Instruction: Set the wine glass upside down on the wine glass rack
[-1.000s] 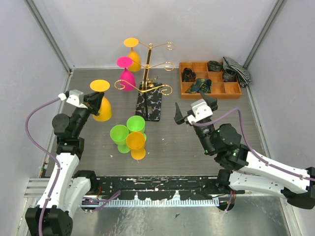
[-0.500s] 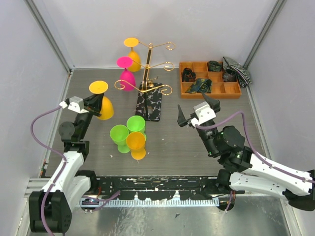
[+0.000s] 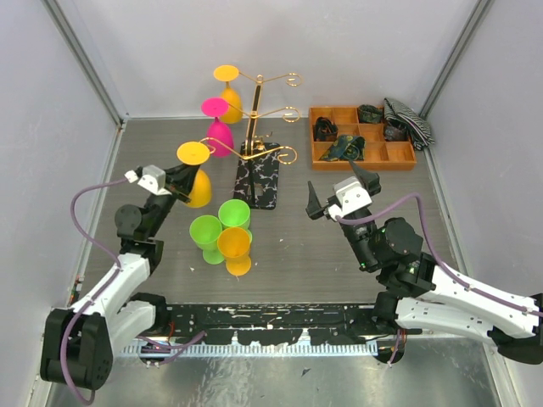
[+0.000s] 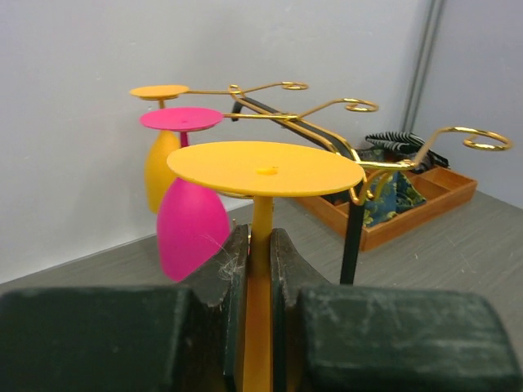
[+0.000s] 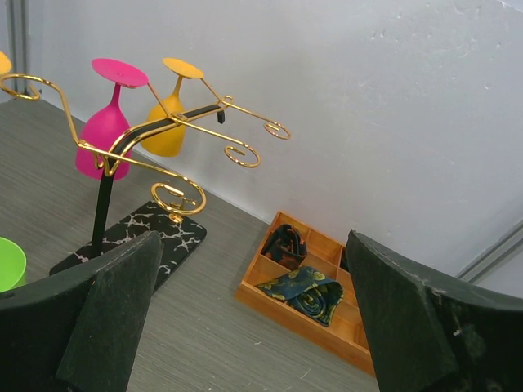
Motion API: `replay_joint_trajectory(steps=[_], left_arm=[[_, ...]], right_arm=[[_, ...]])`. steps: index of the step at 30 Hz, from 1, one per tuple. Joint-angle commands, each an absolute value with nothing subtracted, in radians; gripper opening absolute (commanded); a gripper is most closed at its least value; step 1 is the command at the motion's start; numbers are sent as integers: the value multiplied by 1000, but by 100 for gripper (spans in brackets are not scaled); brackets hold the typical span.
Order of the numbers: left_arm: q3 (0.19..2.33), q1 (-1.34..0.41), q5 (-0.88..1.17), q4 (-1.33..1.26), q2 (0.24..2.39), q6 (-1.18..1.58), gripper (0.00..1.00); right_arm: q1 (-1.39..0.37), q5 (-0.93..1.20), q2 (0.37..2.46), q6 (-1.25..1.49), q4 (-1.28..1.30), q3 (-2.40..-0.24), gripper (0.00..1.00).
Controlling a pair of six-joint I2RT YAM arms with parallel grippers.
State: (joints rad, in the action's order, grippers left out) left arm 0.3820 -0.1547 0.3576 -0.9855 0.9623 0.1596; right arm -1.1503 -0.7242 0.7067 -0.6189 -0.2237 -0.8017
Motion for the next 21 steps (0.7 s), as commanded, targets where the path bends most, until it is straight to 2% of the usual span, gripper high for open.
replay_joint_trajectory(steps=[1, 21], left_arm=[[429, -210, 353, -1012, 973, 69, 0], [533, -276, 349, -1283, 1342, 95, 0]], right_arm=[[-1155, -744, 702, -620, -241, -817, 100], [-1155, -779, 675, -615, -203, -814, 100]])
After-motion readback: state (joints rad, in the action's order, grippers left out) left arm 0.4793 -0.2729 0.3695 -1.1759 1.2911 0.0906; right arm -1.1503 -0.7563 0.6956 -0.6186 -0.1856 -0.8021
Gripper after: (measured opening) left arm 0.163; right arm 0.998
